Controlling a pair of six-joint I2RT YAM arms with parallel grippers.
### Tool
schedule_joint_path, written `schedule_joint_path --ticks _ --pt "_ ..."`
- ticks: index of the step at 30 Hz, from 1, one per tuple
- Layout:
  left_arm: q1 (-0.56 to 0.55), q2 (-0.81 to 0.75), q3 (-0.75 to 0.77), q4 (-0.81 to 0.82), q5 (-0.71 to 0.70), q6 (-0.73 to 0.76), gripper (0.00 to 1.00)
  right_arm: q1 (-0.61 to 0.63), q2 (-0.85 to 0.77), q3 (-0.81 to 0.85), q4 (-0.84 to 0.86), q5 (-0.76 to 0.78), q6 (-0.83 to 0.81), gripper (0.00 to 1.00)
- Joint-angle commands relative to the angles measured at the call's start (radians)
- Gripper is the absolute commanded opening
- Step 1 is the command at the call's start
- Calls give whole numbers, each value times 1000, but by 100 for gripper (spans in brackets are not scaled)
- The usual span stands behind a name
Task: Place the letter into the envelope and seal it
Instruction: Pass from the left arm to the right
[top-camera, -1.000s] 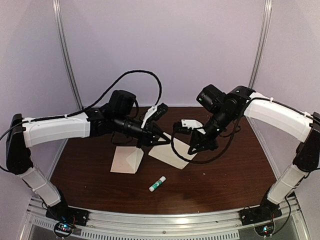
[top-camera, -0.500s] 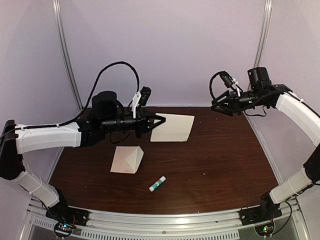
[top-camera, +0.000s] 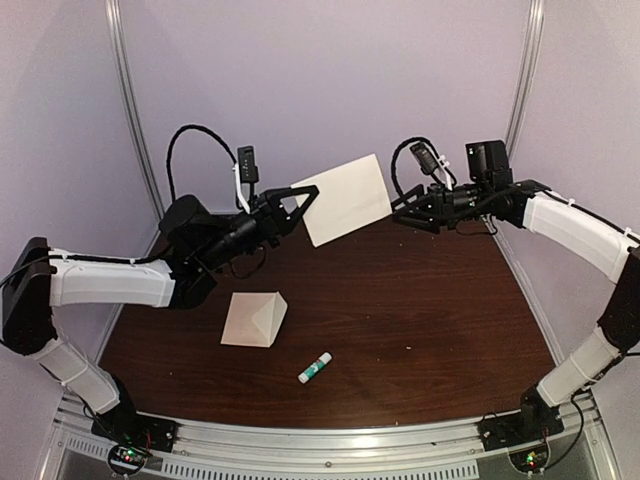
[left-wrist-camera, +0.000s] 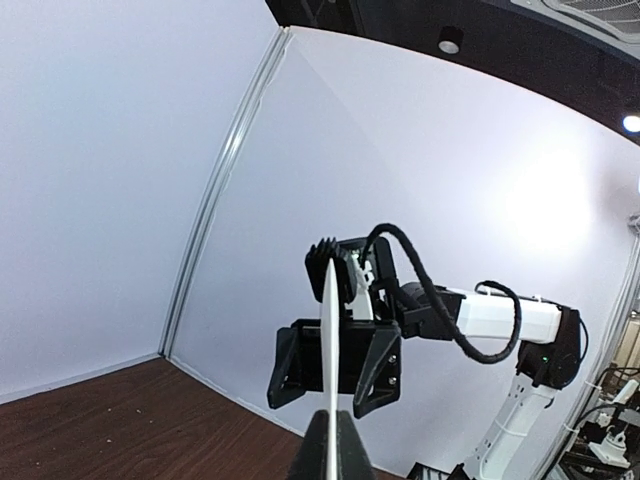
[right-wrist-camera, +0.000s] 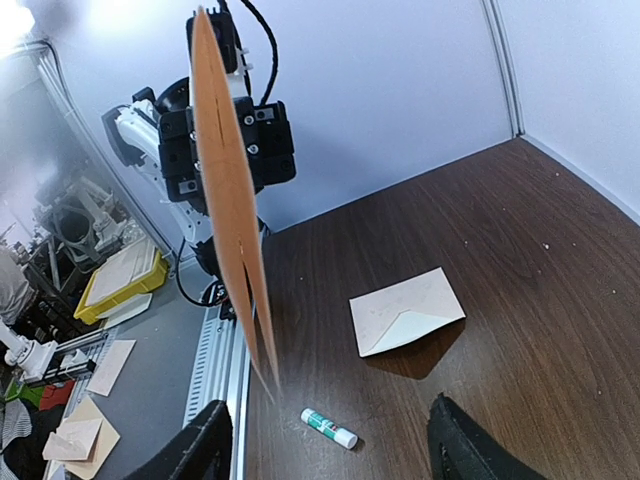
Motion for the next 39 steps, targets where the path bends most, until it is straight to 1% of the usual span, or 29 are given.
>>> schedule_joint_path --ticks 1,5,8,13,18,21,23,24,26,28,30,32,33,34,36,37,39 --pt "8 37 -16 175 -20 -97 2 33 34 66 148 -43 133 68" --pt "9 35 -36 187 -35 -98 2 50 52 71 213 -67 200 67" --pt "8 36 -44 196 -38 -102 2 59 59 68 228 -66 217 63" --pt "8 41 -49 207 -35 -109 2 61 60 40 302 -79 278 38" --pt "8 41 -46 201 -31 -109 2 64 56 33 332 -103 308 16" --pt "10 37 -44 185 -30 -101 2 64 53 31 339 -114 317 5" --pt "10 32 -47 175 -29 -91 3 65 52 26 340 -122 317 1" --pt "10 30 -48 166 -31 -87 4 65 51 24 339 -125 317 0" --pt "11 27 -52 147 -31 -83 10 65 49 17 338 -126 311 0" --pt "16 14 -60 108 -34 -78 23 64 45 14 306 -123 280 0" --pt "37 -20 -68 22 -4 -59 35 61 41 28 166 -98 177 0" --pt "83 -74 -61 -127 75 -17 42 62 43 78 -54 -34 -10 0" --pt "106 -107 -52 -233 93 22 45 63 48 100 -155 -1 -128 0" --pt "123 -144 -36 -372 89 93 47 65 53 120 -252 38 -204 0" --pt "129 -209 20 -659 42 280 54 75 64 144 -406 128 -343 0" --pt "129 -231 57 -794 41 359 56 85 66 146 -460 173 -392 0" --pt "129 -234 107 -945 74 467 60 102 67 138 -519 228 -449 0"
